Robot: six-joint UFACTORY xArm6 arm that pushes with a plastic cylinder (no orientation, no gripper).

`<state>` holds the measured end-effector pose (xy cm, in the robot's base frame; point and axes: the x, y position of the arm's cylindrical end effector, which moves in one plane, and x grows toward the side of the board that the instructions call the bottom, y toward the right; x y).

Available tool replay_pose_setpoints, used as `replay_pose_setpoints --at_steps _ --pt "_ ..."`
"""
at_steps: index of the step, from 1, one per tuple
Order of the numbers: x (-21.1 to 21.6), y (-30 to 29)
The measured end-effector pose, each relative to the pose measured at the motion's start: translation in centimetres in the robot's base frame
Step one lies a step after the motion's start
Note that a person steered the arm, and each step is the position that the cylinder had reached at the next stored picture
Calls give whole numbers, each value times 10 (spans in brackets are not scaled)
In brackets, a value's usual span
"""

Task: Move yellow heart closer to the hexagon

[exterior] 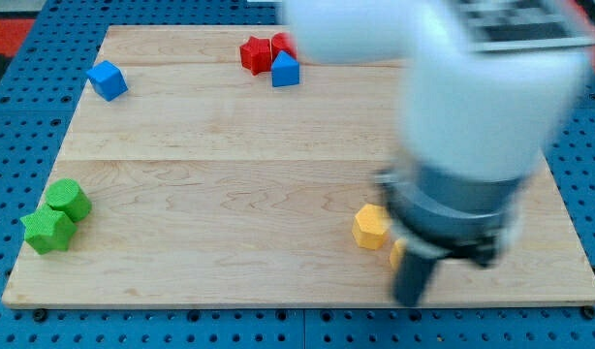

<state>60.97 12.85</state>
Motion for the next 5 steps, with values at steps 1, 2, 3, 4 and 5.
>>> replay_pose_setpoints --at_steps 1,2,3,4,5 --pt "-14 66" --pt "-17 -53" --pt "-43 -107" --pt "-66 -49" --pt "-74 -71"
